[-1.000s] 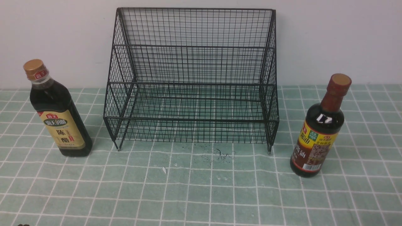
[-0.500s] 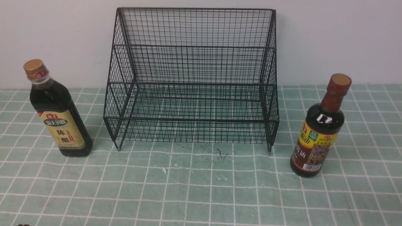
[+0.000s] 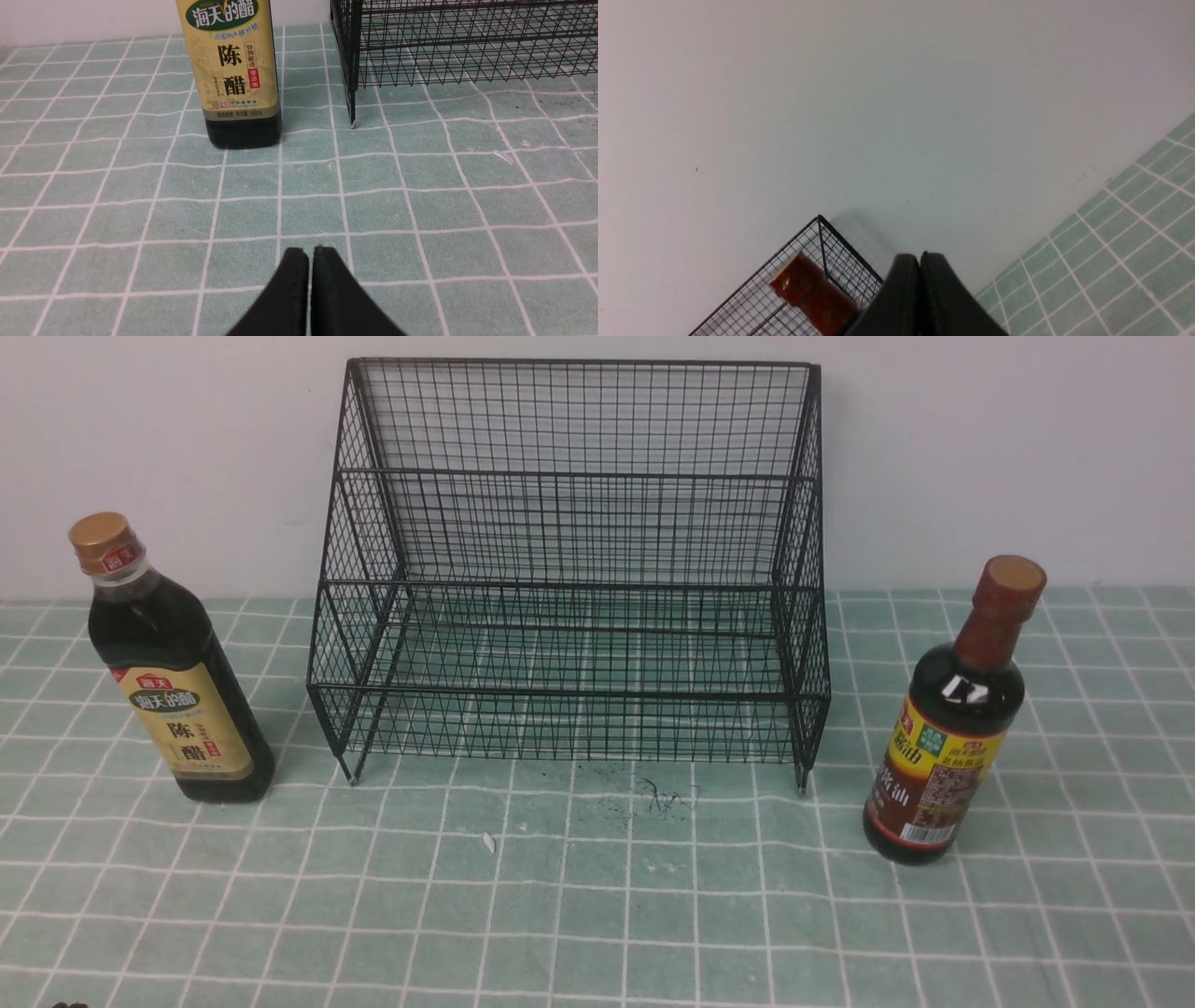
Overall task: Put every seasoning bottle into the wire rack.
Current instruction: Use the right arm to grab the condiment bottle closest to it
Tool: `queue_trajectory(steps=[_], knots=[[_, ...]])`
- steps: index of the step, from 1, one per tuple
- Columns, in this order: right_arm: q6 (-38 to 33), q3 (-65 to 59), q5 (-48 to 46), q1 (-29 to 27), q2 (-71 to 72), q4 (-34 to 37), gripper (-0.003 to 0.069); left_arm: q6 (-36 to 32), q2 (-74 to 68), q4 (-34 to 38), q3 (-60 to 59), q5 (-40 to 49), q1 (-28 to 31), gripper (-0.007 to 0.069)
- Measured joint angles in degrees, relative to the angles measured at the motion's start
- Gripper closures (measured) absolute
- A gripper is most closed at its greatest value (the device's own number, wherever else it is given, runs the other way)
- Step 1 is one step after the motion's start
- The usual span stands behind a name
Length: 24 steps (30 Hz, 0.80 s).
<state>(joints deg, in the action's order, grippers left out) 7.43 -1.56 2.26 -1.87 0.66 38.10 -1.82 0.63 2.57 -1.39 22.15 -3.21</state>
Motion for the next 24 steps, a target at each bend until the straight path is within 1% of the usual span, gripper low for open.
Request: queue_trajectory(steps=[1,3,7,9,10,12,15,17,19,20,21,22,24], knots=[[-0.3,0.1,0.3,0.0,0.0,-0.7,0.0673,0.0,0.0,0.0,0.0,0.0,0.0,0.0631],[-1.1,1.5,-2.3,0.0,0.0,-3.3,0.0673,0.0,0.0,0.0,0.0,0.0,0.0,0.0631],[-5.4,11.7,-11.5,0.0,-1.8,-12.6,0.0673,0.0,0.0,0.0,0.0,0.0,0.0,0.0631],[-8.5,17.8,-16.7,0.0,-6.4,-16.0,0.0673,0.0,0.0,0.0,0.0,0.0,0.0,0.0631],[-8.8,19.0,-17.2,0.0,-7.5,-16.5,0.0673,0.0,0.0,0.0,0.0,0.0,0.0,0.0631],[-14.9,26.4,-24.6,0.0,-16.1,-17.4,0.0673,0.0,0.0,0.0,0.0,0.0,0.0,0.0631],[-22.2,33.8,-33.2,0.0,-26.0,-16.1,0.0664,0.0,0.0,0.0,0.0,0.0,0.0,0.0631],[-26.4,38.5,-38.4,0.0,-32.7,-13.5,0.0643,0.0,0.0,0.0,0.0,0.0,0.0,0.0631],[-30.5,42.1,-41.3,0.0,-38.2,-10.7,0.061,0.0,0.0,0.0,0.0,0.0,0.0,0.0631],[-33.3,43.9,-42.2,0.0,-41.1,-9.2,0.058,0.0,0.0,0.0,0.0,0.0,0.0,0.0631],[-33.7,44.3,-42.2,0.0,-41.6,-8.8,0.058,0.0,0.0,0.0,0.0,0.0,0.0,0.0631],[-36.9,47.3,-42.7,0.0,-46.2,-5.8,0.0522,0.0,0.0,0.0,0.0,0.0,0.0,0.0631],[-39.7,49.8,-42.7,0.0,-50.5,-2.1,0.045,0.0,0.0,0.0,0.0,0.0,0.0,0.0631]])
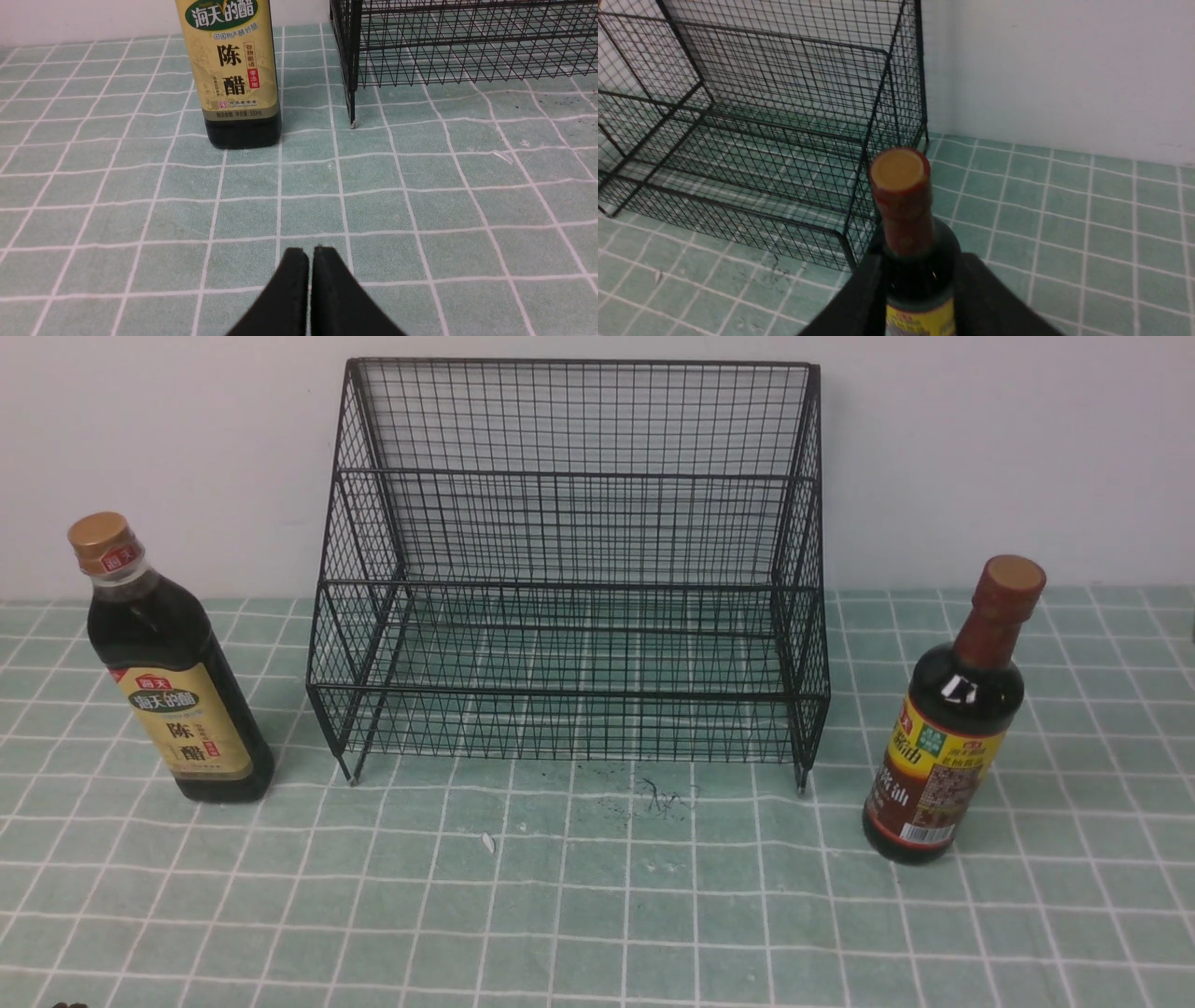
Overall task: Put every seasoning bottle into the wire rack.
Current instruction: Use the right arm to grab the condiment bottle closest to it
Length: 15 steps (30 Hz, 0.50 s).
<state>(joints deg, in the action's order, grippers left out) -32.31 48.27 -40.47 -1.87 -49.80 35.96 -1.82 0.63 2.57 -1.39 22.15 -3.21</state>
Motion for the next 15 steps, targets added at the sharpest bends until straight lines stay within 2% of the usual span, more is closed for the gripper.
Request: queue_trajectory(steps=[1,2,6,10,15], knots=[[-0.6,0.2,0.0,0.0,-0.4,0.4,0.0433,0.0,0.0,0.0,0.0,0.0,0.0,0.0631],[-3.2,1.9,0.0,0.0,-3.9,3.5,0.0371,0.0,0.0,0.0,0.0,0.0,0.0,0.0631],[-11.5,5.4,0.1,0.0,-11.1,11.4,0.0212,0.0,0.0,0.0,0.0,0.0,0.0,0.0631],[-16.8,8.0,0.1,0.0,-16.9,17.0,0.0104,0.0,0.0,0.0,0.0,0.0,0.0,0.0631],[-18.6,10.2,0.1,0.0,-21.0,18.6,0.0081,0.0,0.0,0.0,0.0,0.0,0.0,0.0631]])
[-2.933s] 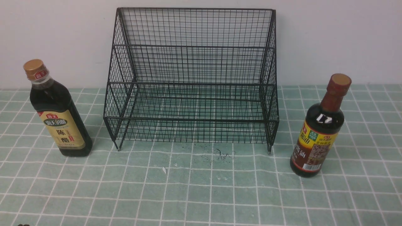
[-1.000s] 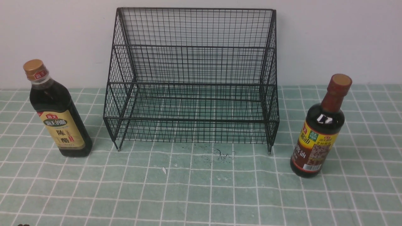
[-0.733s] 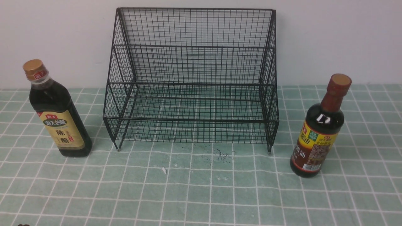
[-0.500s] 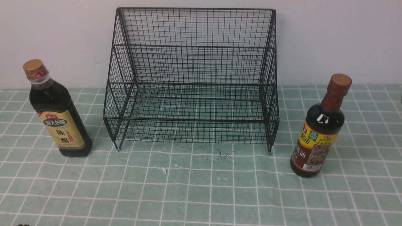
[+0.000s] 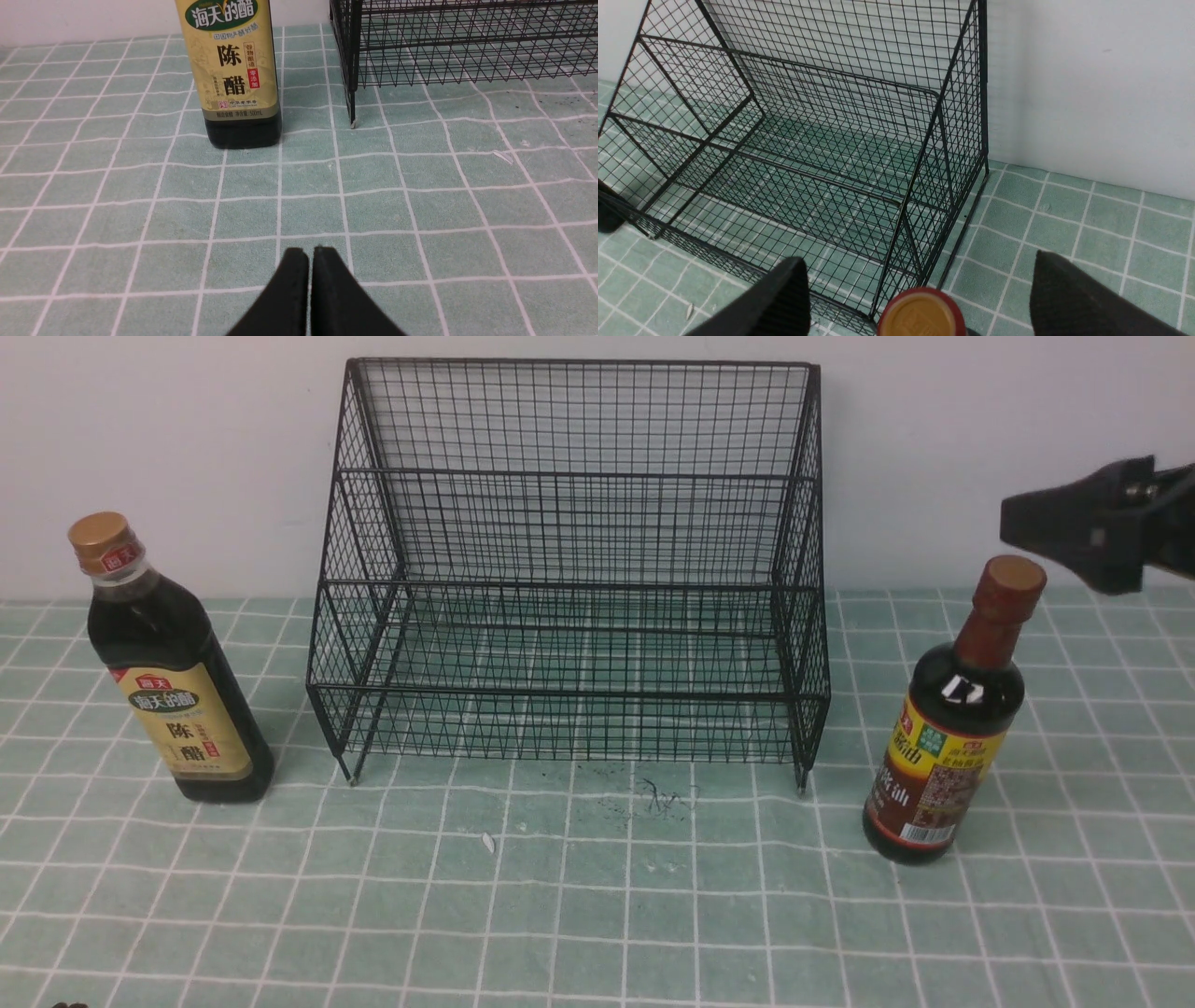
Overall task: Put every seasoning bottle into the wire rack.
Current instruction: Use the right arm to grab the condiment bottle closest to it
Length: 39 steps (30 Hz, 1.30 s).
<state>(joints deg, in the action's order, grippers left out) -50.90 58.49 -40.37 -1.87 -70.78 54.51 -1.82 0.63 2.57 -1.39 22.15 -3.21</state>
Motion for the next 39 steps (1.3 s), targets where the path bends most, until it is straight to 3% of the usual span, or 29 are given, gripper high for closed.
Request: queue_trajectory(steps=[9,17,24,29,32,33,34,35,39], knots=[[-2.1,0.2,0.6,0.2,-6.3,-0.4,0.0078,0.0,0.0,0.0,0.0,0.0,0.0,0.0631],[-3.5,0.3,5.8,5.3,-7.0,-3.2,0.0078,0.0,0.0,0.0,0.0,0.0,0.0,0.0631],[2.7,0.4,6.2,6.5,-8.9,-11.1,0.0084,0.0,0.0,0.0,0.0,0.0,0.0,0.0631],[6.8,0.4,6.2,6.5,-9.1,-15.3,0.0143,0.0,0.0,0.0,0.0,0.0,0.0,0.0631],[8.1,0.4,6.0,6.5,-10.1,-15.7,0.0271,0.0,0.0,0.0,0.0,0.0,0.0,0.0631],[8.2,0.4,5.9,6.5,-10.1,-15.7,0.0281,0.0,0.0,0.0,0.0,0.0,0.0,0.0631],[8.3,0.4,5.7,6.5,-10.7,-15.7,0.0372,0.0,0.0,0.0,0.0,0.0,0.0,0.0631],[8.1,0.4,6.1,6.5,-10.8,-16.2,0.0396,0.0,0.0,0.0,0.0,0.0,0.0,0.0631],[8.1,0.5,5.3,6.5,-10.2,-16.6,0.0391,0.0,0.0,0.0,0.0,0.0,0.0,0.0631]])
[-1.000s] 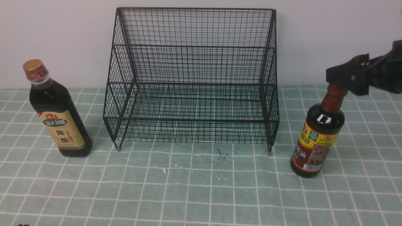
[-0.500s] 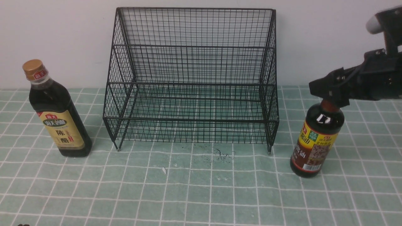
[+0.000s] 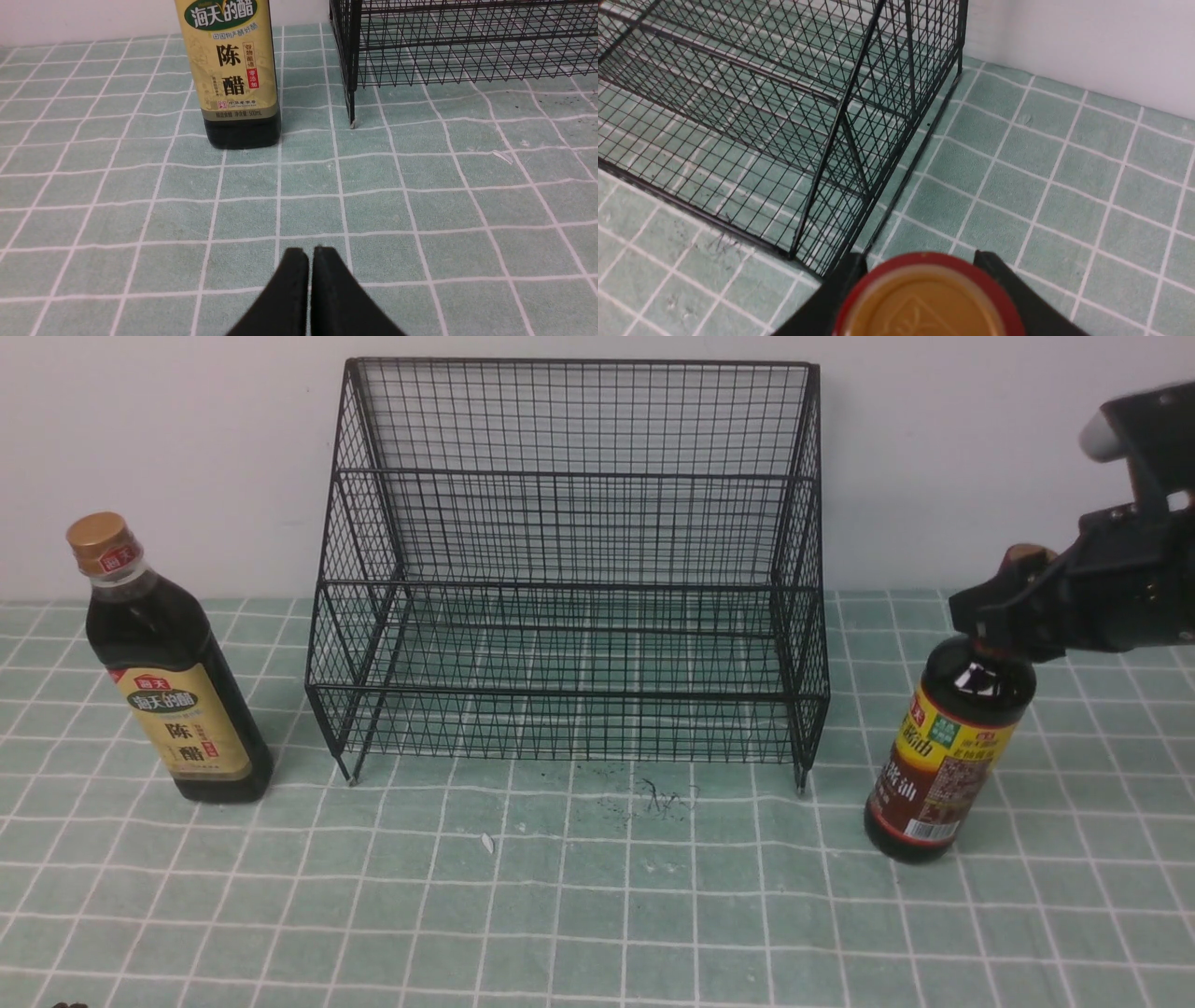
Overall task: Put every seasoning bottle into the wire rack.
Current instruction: Use the right arm to grab the condiment bottle closest to it, then use the right arm to put the condiment bottle back on the shelf
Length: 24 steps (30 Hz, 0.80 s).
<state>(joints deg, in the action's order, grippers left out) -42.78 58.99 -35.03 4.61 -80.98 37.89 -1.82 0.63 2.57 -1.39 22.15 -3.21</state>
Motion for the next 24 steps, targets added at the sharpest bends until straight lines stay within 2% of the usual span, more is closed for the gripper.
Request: queue_trajectory(steps=[4,5,9,15,19,21,24], knots=[[0.0,0.8,-4.8,0.0,1.8,-1.6,0.0391,0.0,0.0,0.0,0.0,0.0,0.0,0.0631],[0.1,1.9,-9.1,0.0,3.0,-2.3,0.0391,0.0,0.0,0.0,0.0,0.0,0.0,0.0631],[0.2,6.9,-16.6,0.0,6.5,-2.7,0.0391,0.0,0.0,0.0,0.0,0.0,0.0,0.0631],[-0.3,18.8,-23.6,0.1,8.7,3.9,0.0391,0.0,0.0,0.0,0.0,0.0,0.0,0.0631],[-4.3,22.9,-24.0,2.4,7.8,7.6,0.0391,0.0,0.0,0.0,0.0,0.0,0.0,0.0631],[-6.5,26.3,-22.2,5.6,5.8,8.3,0.0391,0.0,0.0,0.0,0.0,0.0,0.0,0.0631],[-6.7,29.4,-19.1,8.3,2.3,9.1,0.0391,0.0,0.0,0.0,0.0,0.0,0.0,0.0631]])
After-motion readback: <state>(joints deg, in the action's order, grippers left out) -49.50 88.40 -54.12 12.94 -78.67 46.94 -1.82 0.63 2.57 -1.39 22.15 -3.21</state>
